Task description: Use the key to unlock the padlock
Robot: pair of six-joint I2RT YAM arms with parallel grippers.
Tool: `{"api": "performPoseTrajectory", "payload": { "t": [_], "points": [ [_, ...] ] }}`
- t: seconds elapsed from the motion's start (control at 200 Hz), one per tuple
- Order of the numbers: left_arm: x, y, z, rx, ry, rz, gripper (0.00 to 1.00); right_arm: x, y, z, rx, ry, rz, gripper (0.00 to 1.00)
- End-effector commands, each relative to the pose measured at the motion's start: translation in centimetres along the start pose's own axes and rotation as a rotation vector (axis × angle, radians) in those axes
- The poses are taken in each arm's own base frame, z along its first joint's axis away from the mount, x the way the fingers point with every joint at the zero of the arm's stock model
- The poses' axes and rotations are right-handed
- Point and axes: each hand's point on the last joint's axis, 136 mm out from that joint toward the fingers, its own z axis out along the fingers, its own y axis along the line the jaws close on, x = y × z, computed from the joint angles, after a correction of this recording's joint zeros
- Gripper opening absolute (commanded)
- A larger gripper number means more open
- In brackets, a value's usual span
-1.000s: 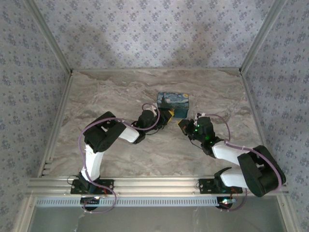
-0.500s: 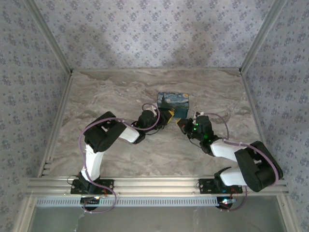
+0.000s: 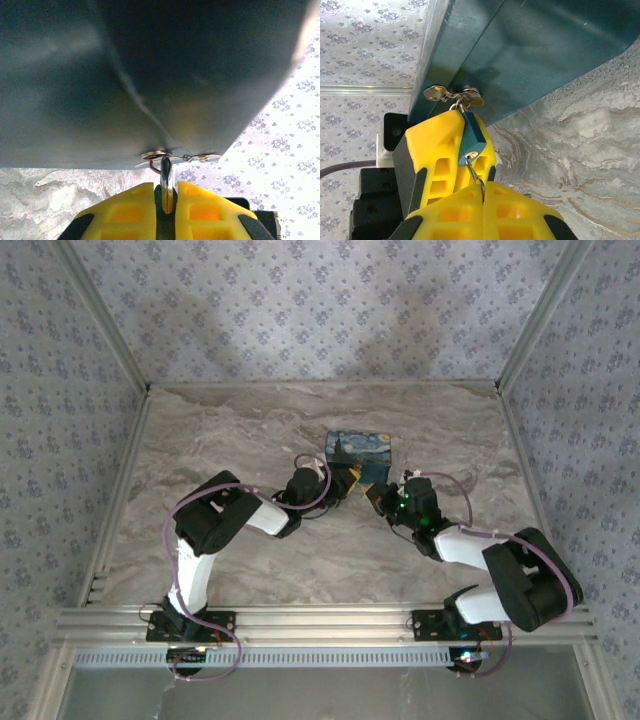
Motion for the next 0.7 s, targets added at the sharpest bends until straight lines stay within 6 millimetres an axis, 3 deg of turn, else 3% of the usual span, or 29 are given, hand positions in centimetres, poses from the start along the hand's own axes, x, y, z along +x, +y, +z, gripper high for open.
{"api": "performPoseTrajectory", "payload": {
  "t": [0.0,0.695],
  "points": [
    [0.6,-1.74,0.24,0.077,0.018,0.007,0.07,-0.49,1.35,0.49,-0.032,-0.015,-0.002,0.0],
    [0.64,-1.36,0.06,0.079,0.015,-0.001,0.07,-0.93,1.83,0.49,-0.05,-0.04,-0.006,0.0]
  ]
}}
